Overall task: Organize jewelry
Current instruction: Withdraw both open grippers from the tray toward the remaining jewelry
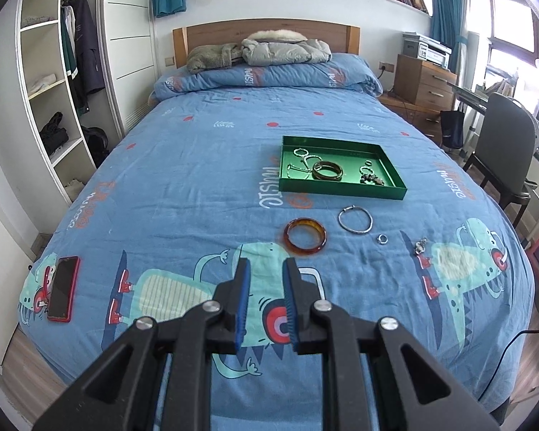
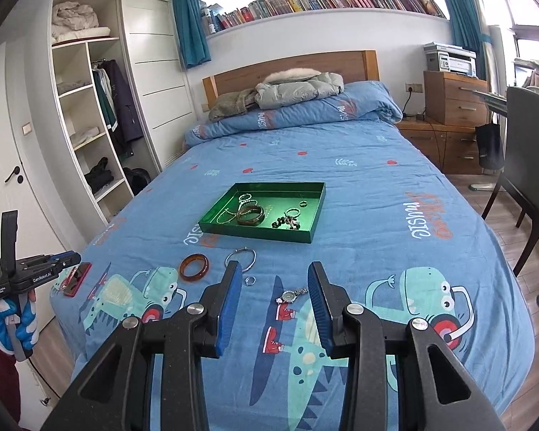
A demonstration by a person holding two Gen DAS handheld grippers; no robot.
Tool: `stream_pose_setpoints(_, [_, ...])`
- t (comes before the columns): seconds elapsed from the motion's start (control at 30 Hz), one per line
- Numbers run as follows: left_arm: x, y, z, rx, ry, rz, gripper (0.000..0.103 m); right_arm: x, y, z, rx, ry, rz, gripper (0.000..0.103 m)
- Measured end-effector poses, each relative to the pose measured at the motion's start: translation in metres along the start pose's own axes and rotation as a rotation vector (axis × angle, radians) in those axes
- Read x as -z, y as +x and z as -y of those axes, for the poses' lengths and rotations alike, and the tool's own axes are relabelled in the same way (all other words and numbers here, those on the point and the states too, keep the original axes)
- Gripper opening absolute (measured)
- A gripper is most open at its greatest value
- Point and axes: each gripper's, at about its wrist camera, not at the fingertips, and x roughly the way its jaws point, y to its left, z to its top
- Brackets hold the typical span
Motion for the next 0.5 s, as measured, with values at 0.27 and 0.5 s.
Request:
stream_pose_setpoints(0.27, [0.018,0.024,-0.005,0.017,-0.028,-0.049,0.017,0.014,0.019,0.001,0.004,-0.009,-0.041,0.038])
stream_pose_setpoints(0.5, [0.032,0.056,0.006,0.054,-0.022,-0.088,0.017,0.029,0.064,0.011,-0.033,0.028,-0.111,0.037])
